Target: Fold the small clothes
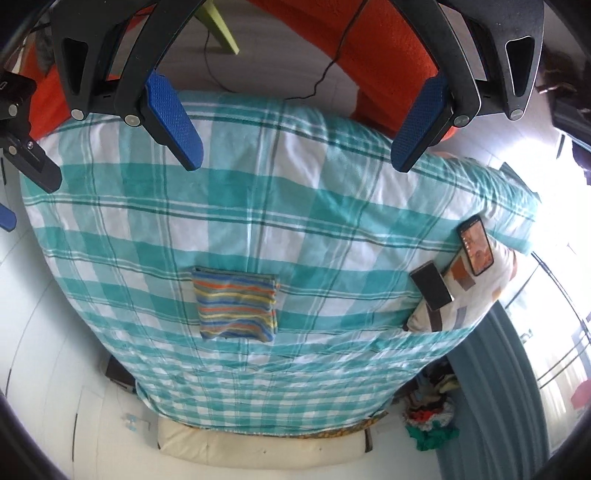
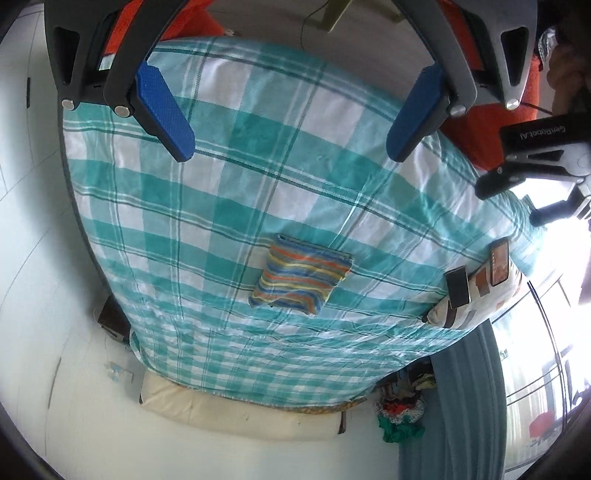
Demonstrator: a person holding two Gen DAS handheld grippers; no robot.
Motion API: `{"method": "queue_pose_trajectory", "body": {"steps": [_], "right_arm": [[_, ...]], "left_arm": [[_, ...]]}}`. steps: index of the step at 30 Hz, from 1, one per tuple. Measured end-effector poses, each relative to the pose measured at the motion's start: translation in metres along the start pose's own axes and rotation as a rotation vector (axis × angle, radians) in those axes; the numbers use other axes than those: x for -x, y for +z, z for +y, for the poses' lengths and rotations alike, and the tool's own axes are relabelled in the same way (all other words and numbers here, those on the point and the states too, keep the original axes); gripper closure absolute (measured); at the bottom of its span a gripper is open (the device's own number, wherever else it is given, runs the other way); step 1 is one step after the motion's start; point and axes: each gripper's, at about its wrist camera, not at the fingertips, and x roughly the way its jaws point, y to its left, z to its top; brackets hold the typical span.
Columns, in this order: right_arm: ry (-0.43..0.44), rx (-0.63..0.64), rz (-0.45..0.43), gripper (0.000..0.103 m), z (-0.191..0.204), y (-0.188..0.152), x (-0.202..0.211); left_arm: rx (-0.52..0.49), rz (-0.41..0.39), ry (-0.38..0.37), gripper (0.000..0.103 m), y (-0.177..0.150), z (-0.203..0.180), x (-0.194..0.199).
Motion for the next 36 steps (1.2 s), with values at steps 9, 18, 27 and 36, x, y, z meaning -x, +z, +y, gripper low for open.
{"method": "queue_pose_trajectory", "body": {"steps": [9,18,27,36], "right_arm": [[-0.012,-0.018,-0.010,0.001,0.000,-0.001,0.007],[-0.038,-0.010,-0.025,0.001,0.005,0.000,0.009],[-0.049,-0.019,-0.056,0.001,0.006,0.002,0.018],[-0.053,-0.029,-0.064,0.001,0.002,0.003,0.023]], "left_arm": [[0.009,-0.063,0.007,0.001,-0.004,-0.007,0.021],[-0.003,-0.073,0.006,0.001,-0.005,-0.013,0.024],[0.006,-0.090,0.012,0.001,-0.004,-0.011,0.028],[0.017,-0.105,-0.004,0.001,-0.001,-0.010,0.031]]}}
